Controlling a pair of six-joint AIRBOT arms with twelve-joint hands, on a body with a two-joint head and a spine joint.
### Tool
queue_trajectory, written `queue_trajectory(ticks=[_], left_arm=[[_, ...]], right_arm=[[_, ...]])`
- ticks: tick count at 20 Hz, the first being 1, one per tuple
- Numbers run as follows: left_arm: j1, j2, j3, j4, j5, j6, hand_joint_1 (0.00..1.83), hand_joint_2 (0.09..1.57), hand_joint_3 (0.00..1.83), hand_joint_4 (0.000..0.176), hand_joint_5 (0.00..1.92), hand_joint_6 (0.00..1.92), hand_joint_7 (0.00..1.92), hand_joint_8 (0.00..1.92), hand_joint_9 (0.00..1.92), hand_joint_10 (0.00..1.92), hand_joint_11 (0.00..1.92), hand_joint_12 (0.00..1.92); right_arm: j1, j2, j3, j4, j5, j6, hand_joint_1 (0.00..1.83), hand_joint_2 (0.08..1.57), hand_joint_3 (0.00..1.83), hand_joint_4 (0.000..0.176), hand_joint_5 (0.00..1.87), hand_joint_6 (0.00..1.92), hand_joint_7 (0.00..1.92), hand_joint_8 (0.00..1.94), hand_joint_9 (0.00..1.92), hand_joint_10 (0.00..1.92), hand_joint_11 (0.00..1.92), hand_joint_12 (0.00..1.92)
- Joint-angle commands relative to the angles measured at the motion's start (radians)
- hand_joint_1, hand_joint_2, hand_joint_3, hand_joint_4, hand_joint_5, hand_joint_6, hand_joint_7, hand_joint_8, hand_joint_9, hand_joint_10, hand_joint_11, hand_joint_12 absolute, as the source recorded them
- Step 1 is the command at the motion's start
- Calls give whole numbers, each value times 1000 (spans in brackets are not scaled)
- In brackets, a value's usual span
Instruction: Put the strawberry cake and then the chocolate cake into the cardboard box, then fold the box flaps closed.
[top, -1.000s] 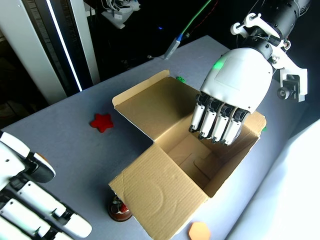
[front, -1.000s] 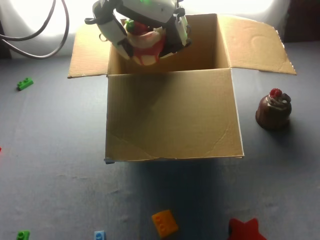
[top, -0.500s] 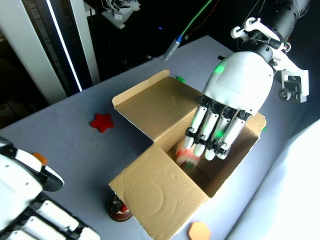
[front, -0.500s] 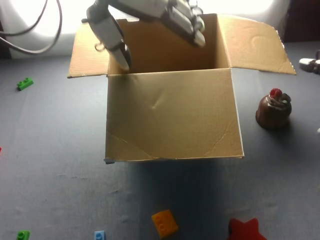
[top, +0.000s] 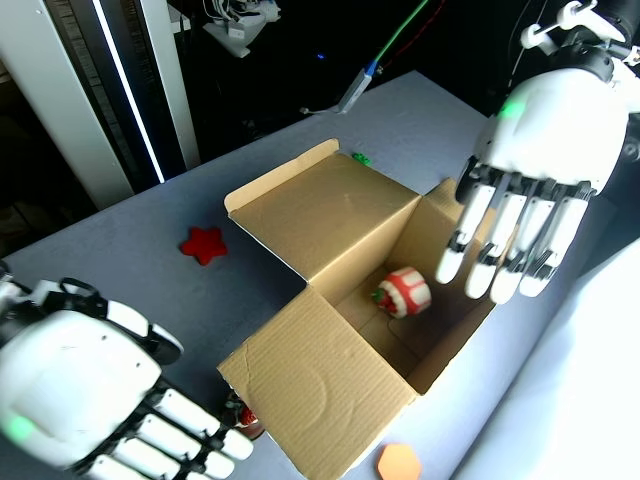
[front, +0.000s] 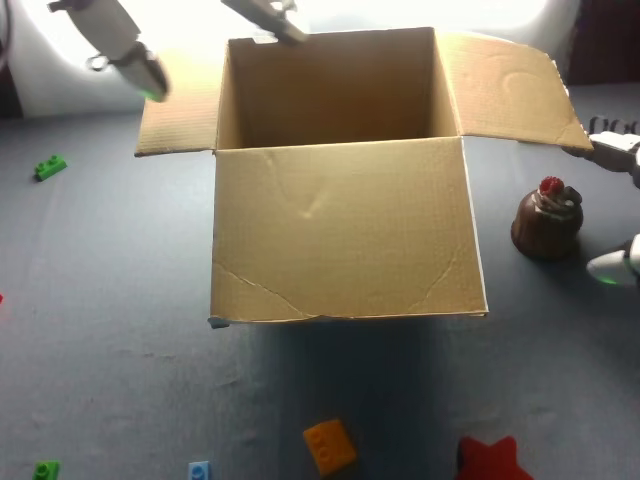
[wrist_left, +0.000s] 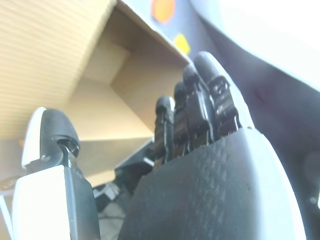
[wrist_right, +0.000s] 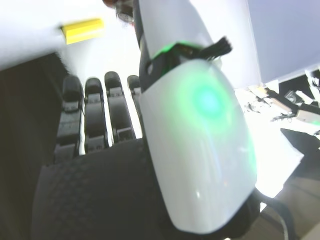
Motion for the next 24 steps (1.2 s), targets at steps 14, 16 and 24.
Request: queue_trajectory(ticks=[14,16,24], left_arm=[[71,303,-136,2,10,-31,926,1006,0,40,278,17,252,5,335,8,0,1097],[111,347,-185,-9,11,-31,946,1006,0,31,299,20,283,11,349,11,0,1129],[286,450,-373,-139,32,-27,889,1058,8,49,281,4,264,7,289,0,0,1078]], right_arm=[[-35,-178,180,0,144,5,1126,998,0,22,0,0,36,8,30,4,0,87],[-37,-193,196,0,144,5,1137,1012,0,15,0,0,9,1,0,0,0,3],[-22,-208,211,0,141,5,1039,1041,9,1,0,0,10,4,22,9,4,3]])
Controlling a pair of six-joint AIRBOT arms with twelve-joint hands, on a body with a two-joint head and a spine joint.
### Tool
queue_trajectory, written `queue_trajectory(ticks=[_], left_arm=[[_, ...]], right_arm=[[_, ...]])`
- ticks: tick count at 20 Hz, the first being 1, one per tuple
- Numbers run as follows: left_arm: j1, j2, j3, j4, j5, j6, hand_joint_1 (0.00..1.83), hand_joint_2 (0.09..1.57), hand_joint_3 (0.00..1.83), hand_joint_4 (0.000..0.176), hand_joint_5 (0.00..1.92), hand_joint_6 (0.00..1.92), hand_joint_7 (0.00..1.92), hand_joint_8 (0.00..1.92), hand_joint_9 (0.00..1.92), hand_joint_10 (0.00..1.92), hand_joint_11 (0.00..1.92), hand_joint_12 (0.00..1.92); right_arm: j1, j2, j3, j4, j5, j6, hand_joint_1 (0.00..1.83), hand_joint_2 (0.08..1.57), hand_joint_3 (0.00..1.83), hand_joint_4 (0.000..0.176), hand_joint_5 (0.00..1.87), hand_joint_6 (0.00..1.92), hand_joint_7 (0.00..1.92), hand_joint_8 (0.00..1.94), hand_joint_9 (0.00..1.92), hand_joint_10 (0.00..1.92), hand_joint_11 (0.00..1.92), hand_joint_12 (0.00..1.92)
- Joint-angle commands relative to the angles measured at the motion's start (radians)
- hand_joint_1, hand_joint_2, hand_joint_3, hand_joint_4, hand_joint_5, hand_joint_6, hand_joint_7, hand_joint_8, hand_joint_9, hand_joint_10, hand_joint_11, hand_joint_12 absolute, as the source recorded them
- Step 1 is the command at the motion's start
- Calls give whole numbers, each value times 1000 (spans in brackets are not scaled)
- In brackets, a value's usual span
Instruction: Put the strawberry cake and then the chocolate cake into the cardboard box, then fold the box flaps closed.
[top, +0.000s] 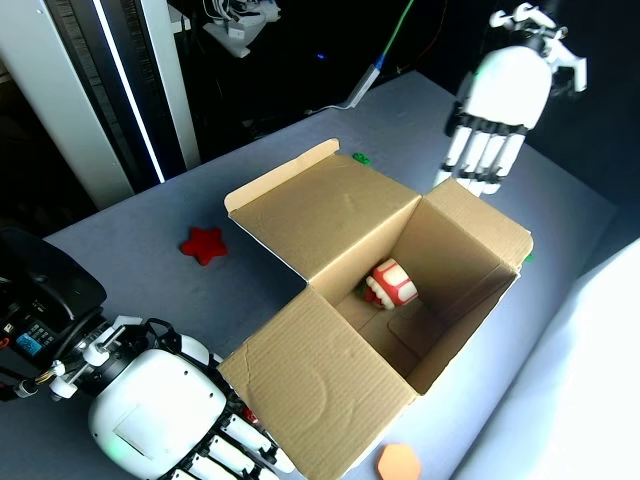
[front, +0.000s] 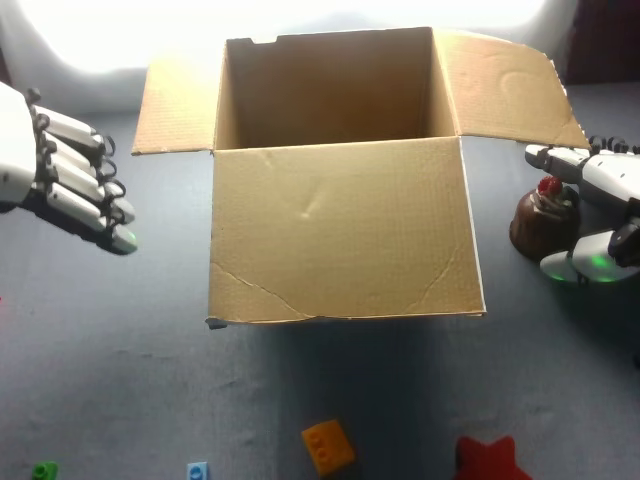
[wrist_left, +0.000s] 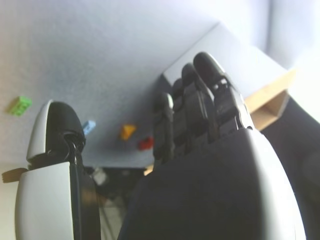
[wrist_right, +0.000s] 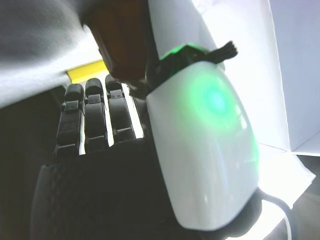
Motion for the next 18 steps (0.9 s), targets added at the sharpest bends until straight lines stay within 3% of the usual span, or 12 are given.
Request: queue_trajectory(ticks=[1,4,6,9,10,11,12,13,18], left_arm=[[-4,21,-1,-77,42,5,880,1062,9,48,274,1,261,4,289,0,0,1077],[8,32,-25,-146,74,5,903,1055,4,34,277,1,252,0,302,4,0,1118],[21,43,-40,-190,110,4,902,1061,5,31,296,8,272,8,321,11,0,1124],[46,73,-74,-245,173,18,906,1060,4,30,298,9,274,8,324,12,0,1126],[56,86,-93,-247,217,29,904,1044,0,38,298,8,289,10,338,16,0,1159],[61,93,-103,-248,239,29,904,1040,0,33,315,14,298,13,346,18,0,1165],[65,104,-119,-255,264,29,908,1038,0,32,328,19,309,16,352,20,0,1167],[66,117,-140,-264,284,29,897,1045,0,30,330,18,315,15,357,20,0,1174],[96,160,-209,-334,325,25,917,1027,0,28,342,14,329,7,377,19,0,1199]], right_arm=[[13,13,6,-26,83,4,1034,1039,8,0,0,0,11,4,24,9,0,1],[16,13,5,-26,83,4,1046,1030,3,0,0,0,50,16,54,22,28,19],[16,14,5,-26,83,4,1075,1026,0,0,40,7,121,7,112,31,0,391],[16,14,5,-26,83,4,1079,1025,0,0,47,7,130,5,120,33,0,481],[15,14,5,-26,83,4,1101,1036,2,0,147,30,263,27,236,113,0,803],[15,14,5,-26,83,4,1137,1195,9,5,607,1052,675,1101,467,999,48,1606],[14,14,5,-26,83,4,1149,1245,0,0,762,1243,724,1472,487,1450,89,1906],[14,14,5,-26,83,4,1176,1223,0,0,867,1123,725,1492,523,1506,175,1920],[15,15,5,-27,83,4,1174,1231,0,0,820,1159,739,1522,489,1571,297,1921]])
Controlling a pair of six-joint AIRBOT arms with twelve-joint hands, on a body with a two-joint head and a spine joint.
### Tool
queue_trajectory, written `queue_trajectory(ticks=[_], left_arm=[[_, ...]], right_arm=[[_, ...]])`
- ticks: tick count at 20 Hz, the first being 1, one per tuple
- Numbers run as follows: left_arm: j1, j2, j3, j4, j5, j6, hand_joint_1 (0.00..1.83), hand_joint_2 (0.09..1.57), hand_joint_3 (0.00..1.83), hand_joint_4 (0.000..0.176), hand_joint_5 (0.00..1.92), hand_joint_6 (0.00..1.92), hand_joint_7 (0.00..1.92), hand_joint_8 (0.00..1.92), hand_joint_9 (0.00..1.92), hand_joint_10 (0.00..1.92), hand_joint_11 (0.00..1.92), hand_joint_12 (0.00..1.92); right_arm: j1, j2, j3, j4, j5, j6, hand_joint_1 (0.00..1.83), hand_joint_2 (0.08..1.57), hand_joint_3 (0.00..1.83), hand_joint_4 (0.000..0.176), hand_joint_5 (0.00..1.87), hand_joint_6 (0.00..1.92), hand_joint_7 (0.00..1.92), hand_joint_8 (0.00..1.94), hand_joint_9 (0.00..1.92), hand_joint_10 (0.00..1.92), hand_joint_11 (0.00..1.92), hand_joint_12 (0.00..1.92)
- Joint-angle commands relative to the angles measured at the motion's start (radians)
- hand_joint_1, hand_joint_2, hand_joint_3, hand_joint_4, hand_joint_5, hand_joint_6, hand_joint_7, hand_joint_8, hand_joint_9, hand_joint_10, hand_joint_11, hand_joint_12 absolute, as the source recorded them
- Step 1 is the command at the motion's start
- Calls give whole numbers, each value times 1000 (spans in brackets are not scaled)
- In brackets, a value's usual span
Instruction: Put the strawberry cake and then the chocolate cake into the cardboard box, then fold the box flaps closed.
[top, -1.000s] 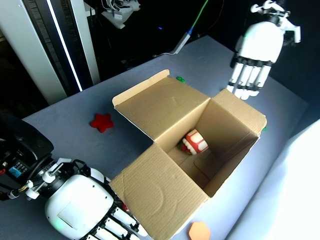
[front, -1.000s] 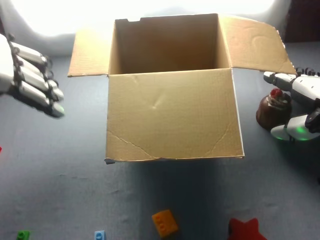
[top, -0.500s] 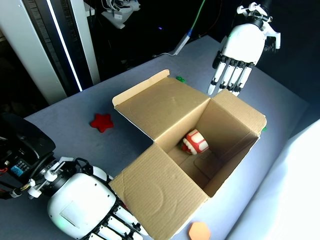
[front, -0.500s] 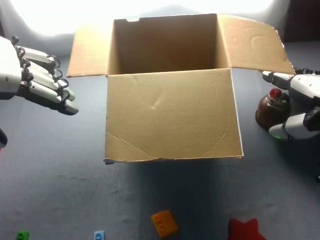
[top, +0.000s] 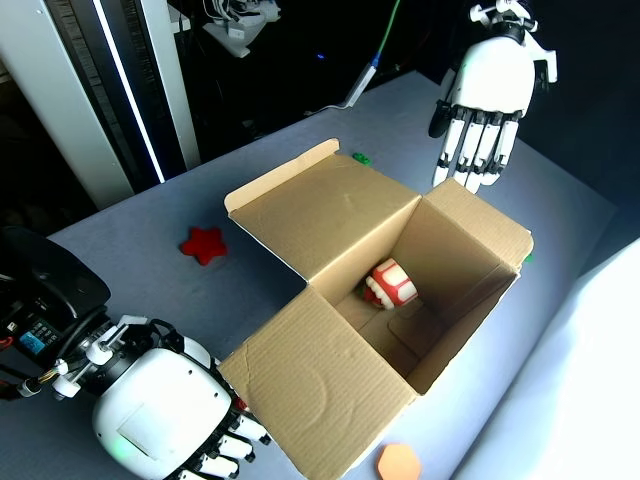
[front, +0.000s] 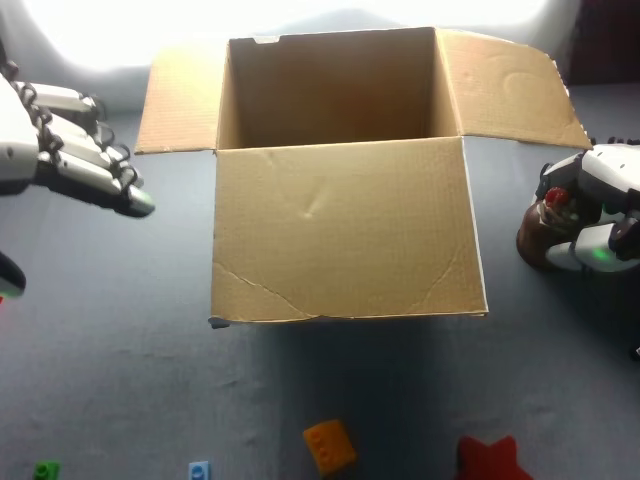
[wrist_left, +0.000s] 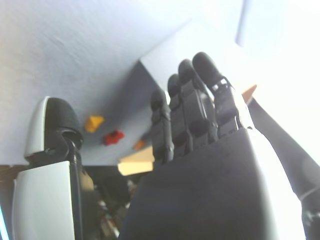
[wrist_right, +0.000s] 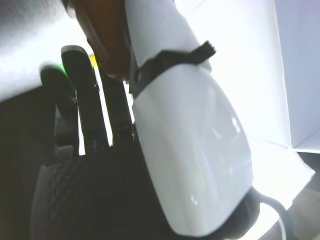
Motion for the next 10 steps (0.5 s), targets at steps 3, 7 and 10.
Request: queue_trajectory(ticks=[3,7,10], left_arm=[[20,22,-13,-77,53,-13,931,1037,0,23,328,7,307,0,365,12,0,1194],[30,14,11,-80,53,-14,916,1043,0,27,329,4,334,7,386,16,0,1199],[35,3,47,-79,51,-23,894,1047,2,27,298,0,313,0,379,11,0,1197]], right_arm=[[17,40,-13,-24,65,1,1190,1203,0,0,873,1078,789,1441,528,1511,315,1921],[32,133,-90,-24,95,-12,1190,1192,1,0,881,1074,809,1403,575,1563,319,1921],[55,209,-141,-24,115,-24,1183,1207,5,0,860,1108,767,1467,544,1572,333,1921]])
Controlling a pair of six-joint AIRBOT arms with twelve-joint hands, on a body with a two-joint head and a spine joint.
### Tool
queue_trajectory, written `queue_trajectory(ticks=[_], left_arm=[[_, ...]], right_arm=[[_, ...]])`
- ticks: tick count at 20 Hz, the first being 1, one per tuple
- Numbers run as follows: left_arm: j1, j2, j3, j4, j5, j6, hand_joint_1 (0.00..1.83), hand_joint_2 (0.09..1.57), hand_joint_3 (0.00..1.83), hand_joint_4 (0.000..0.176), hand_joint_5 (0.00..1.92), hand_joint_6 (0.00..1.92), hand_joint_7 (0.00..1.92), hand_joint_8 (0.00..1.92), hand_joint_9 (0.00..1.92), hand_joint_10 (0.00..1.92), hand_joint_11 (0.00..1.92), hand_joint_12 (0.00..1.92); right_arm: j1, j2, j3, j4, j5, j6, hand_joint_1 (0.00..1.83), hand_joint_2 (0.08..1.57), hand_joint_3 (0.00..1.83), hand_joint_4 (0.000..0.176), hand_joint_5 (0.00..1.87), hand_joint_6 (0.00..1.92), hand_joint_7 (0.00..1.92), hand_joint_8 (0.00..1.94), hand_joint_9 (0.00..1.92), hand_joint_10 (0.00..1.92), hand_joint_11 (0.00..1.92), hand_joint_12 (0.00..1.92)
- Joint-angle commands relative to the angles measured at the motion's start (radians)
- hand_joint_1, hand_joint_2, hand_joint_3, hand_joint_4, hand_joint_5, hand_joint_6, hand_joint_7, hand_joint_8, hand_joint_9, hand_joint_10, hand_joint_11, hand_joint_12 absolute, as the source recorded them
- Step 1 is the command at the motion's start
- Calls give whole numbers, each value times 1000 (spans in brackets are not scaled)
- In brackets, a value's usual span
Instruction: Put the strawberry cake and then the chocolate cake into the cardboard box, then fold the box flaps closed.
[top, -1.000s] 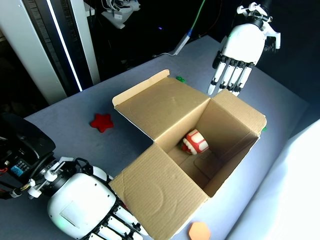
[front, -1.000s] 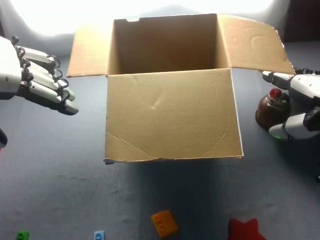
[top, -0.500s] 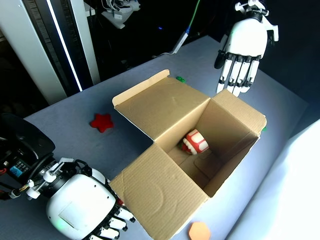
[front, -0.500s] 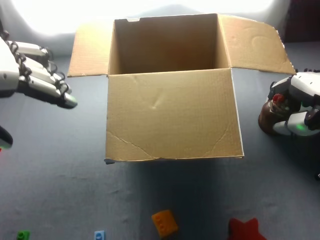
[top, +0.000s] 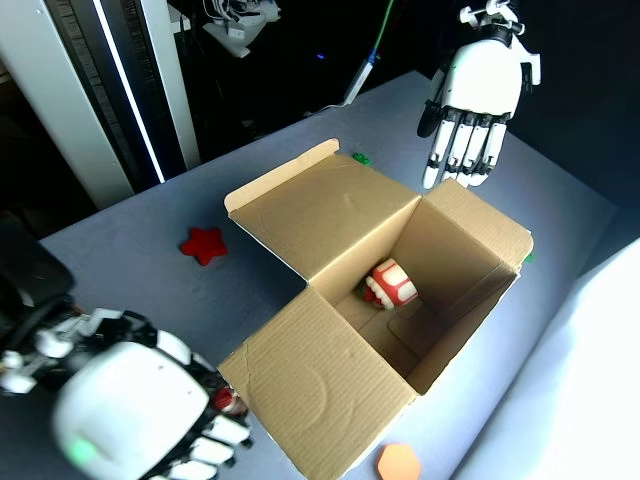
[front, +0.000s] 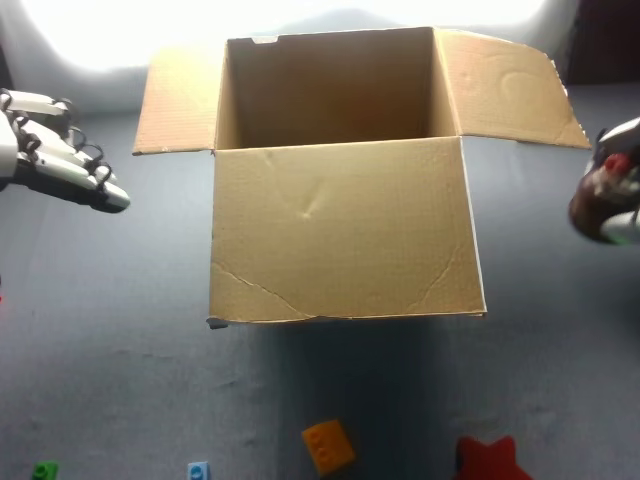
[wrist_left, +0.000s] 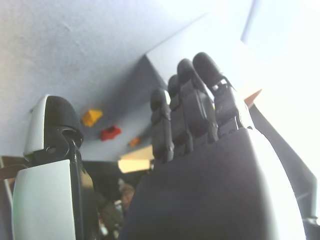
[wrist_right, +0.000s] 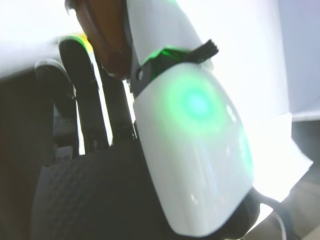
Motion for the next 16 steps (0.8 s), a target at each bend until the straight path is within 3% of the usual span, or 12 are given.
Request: queue_trajectory(ticks=[1,3,6,9,13,16], left_arm=[[-1,3,7,-55,12,-4,875,1060,6,21,296,0,317,2,373,7,0,1177],[7,1,15,-54,12,-10,816,1076,11,10,302,3,315,1,365,3,0,1165],[8,-6,24,-51,4,-22,624,1127,20,0,278,0,319,1,355,0,0,1105],[9,-17,40,-61,-15,-27,378,1187,24,0,255,0,307,0,324,1,0,1030],[9,-41,72,-69,-27,-27,155,1244,18,0,250,0,299,1,286,0,0,866],[10,-65,108,-76,-26,-25,7,1287,15,0,231,0,256,0,244,0,0,754]], right_arm=[[15,25,-3,-30,102,3,1180,1210,3,0,856,1120,760,1466,532,1577,314,1921],[29,67,-22,-30,103,3,1188,1196,0,0,874,1088,801,1408,570,1543,316,1921],[92,106,-30,-37,106,3,1193,1201,1,0,881,1061,774,1475,533,1612,326,1921],[149,114,-32,-192,147,61,1195,1208,3,0,868,1066,760,1518,516,1675,321,1921],[185,102,-51,-471,281,219,1192,1202,0,0,876,1071,779,1466,532,1631,287,1921],[210,62,-49,-540,309,248,1183,1215,4,0,837,1116,767,1498,519,1619,275,1921]])
